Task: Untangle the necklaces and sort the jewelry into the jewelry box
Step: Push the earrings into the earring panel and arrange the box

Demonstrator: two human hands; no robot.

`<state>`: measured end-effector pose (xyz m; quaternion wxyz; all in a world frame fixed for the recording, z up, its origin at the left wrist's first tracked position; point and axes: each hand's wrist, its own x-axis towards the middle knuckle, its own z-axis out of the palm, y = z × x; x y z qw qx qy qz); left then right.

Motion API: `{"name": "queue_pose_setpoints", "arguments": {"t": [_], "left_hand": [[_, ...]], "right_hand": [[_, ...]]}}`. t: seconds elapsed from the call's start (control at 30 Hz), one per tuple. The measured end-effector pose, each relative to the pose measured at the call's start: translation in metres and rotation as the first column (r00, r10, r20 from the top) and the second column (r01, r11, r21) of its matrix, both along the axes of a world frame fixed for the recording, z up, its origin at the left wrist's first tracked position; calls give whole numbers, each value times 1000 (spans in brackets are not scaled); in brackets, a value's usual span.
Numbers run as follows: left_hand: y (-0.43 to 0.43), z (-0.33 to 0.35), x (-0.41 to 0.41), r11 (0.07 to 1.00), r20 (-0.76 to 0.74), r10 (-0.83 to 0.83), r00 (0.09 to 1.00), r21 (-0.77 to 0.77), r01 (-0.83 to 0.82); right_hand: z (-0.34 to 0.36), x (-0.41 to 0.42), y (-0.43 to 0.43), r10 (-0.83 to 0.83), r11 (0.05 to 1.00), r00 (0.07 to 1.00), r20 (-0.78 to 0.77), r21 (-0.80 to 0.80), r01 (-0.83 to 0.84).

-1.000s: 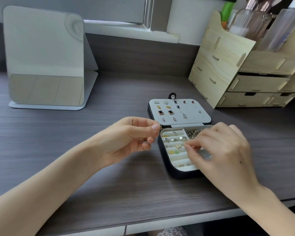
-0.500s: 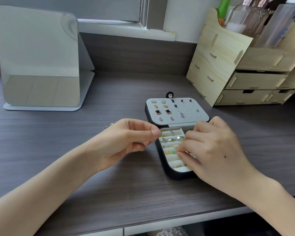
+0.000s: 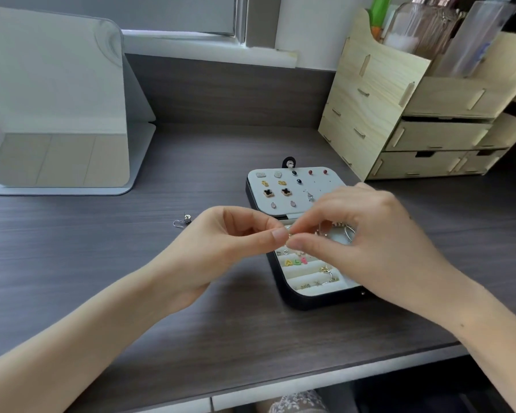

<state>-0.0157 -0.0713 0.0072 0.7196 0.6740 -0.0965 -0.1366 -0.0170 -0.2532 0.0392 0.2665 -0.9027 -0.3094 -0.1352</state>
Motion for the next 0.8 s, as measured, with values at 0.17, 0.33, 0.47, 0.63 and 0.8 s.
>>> {"name": "queue_pose_setpoints", "arguments": {"t": [0.17, 0.33, 0.47, 0.63, 0.8], "left_hand": [[1, 3, -1, 998, -14, -35, 999, -47, 34], [4, -6, 3, 996, 162, -54, 985, 82, 41], [5, -23, 8, 780, 715, -269, 645, 555, -290], [6, -28, 10, 716, 730, -381, 567, 621, -318], [8, -30, 13, 705, 726, -405, 556, 635, -316]], "right_hand": [[14, 3, 6, 52, 996, 977, -207, 79, -36], [18, 8, -5, 39, 995, 893, -448, 104, 8], [4, 14, -24, -52, 983, 797, -601, 108, 146], [-9, 15, -31, -69, 972, 748, -660, 124, 198], [-6, 12, -25, -79, 984, 778, -623, 76, 162]]}}
